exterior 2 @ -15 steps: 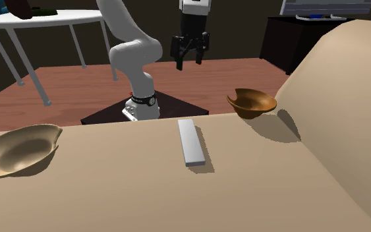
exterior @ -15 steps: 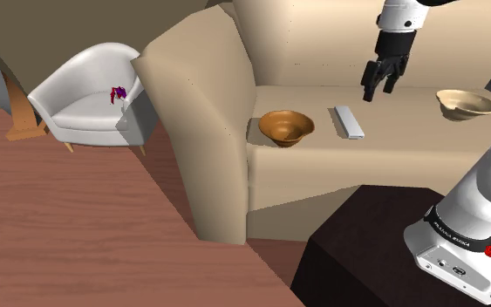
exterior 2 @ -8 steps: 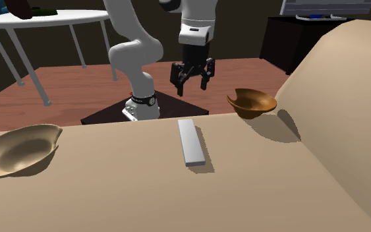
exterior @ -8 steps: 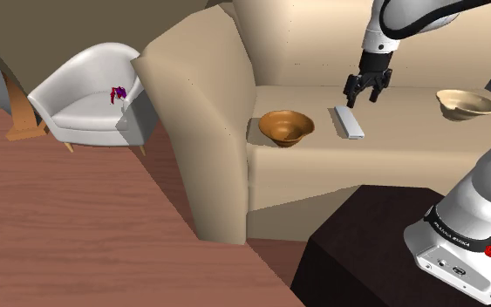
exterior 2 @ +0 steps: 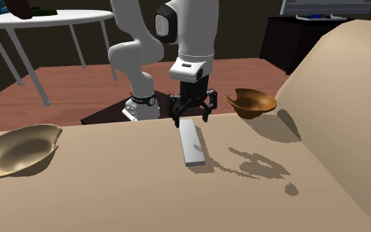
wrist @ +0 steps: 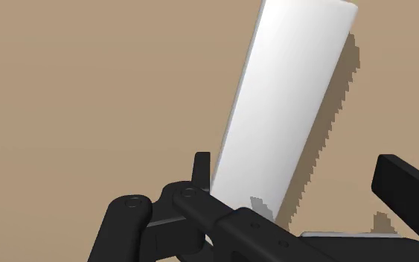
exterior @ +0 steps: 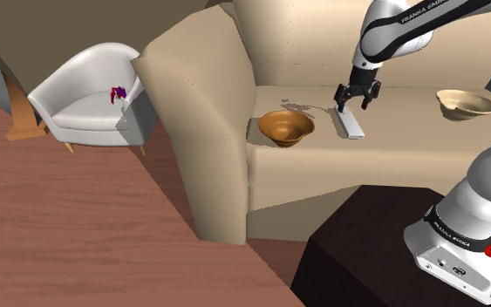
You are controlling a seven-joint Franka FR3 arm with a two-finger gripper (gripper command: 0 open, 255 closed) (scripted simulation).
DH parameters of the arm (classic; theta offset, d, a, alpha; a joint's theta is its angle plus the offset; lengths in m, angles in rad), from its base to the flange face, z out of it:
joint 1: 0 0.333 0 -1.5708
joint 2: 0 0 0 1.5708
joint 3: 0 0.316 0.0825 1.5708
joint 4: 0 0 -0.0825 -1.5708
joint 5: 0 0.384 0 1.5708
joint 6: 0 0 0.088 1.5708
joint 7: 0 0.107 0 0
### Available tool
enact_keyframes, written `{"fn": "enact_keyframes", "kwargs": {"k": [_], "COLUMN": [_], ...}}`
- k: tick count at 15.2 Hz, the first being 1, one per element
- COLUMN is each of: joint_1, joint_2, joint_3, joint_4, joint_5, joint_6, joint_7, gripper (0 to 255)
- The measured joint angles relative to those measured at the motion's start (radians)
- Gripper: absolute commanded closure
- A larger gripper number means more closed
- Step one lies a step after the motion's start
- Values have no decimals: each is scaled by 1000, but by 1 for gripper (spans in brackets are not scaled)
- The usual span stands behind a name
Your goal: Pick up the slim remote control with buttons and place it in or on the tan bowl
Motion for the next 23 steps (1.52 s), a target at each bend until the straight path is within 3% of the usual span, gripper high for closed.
{"fn": "enact_keyframes", "kwargs": {"k": [9,15,16,23], "joint_1": [-18,-18,-18,-18], "joint_2": [115,122,122,122], "joint_3": [-16,-16,-16,-16], "joint_4": [-23,-26,-26,-25], "joint_5": [-6,-6,-6,-6], "joint_6": [150,161,161,161], "joint_7": [23,25,25,25], "gripper": [0,0,255,255]}}
